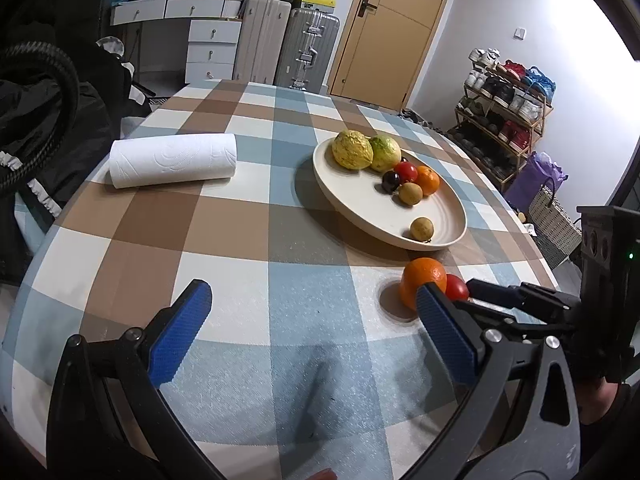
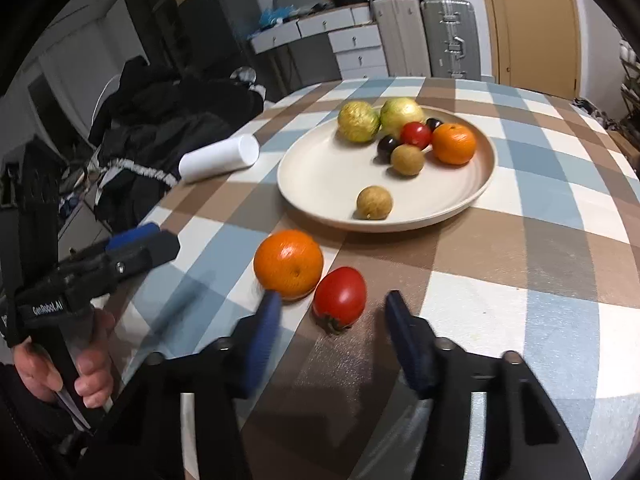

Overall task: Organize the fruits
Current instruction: 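Move the right gripper to the last red tomato and close on it, then lift the tomato with the right gripper while the left gripper grasps the large orange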

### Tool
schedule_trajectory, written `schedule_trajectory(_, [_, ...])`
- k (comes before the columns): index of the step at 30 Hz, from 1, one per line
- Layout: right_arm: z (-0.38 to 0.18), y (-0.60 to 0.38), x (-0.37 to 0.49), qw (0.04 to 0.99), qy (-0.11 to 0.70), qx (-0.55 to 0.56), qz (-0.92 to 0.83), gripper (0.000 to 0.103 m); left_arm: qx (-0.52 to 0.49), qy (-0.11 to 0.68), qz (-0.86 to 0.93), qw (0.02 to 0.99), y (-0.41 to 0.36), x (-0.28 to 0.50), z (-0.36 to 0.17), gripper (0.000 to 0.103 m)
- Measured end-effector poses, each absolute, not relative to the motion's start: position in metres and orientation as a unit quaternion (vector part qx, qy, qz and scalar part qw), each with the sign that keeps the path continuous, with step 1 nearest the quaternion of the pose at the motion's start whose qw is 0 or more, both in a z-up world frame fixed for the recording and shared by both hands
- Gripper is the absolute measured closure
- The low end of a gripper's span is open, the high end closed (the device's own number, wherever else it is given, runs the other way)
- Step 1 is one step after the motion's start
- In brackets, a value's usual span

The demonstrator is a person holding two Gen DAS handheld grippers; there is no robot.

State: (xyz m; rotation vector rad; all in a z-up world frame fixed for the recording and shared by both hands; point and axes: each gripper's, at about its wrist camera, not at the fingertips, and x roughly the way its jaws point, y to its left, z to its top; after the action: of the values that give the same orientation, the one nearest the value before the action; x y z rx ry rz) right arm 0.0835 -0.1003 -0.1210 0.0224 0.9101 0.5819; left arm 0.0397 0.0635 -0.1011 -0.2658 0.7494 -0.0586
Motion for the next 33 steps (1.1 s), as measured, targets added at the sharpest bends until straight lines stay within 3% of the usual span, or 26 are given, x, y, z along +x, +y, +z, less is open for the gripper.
schedule_trajectory(2, [-0.123,-0.099,0.084,0.856,0.437,0.009,0.277,0.067,-0.123,0.363,-0.028,0.923,0.062,0.041,-0.100,0.001])
schedule_trajectory(5, [-0.125,-0.101,0.086,0.854,0.441,0.012,0.275,0.074,-0.117,0.364,-0.030,0.924,0.060,0.044,-0.099,0.001])
schedule_trajectory(33, [-0.119,-0.151,0.075,0.865,0.411,0.094,0.271,0.077,-0.077,0.423,-0.128,0.894,-0.008,0.098,-0.113,0.001])
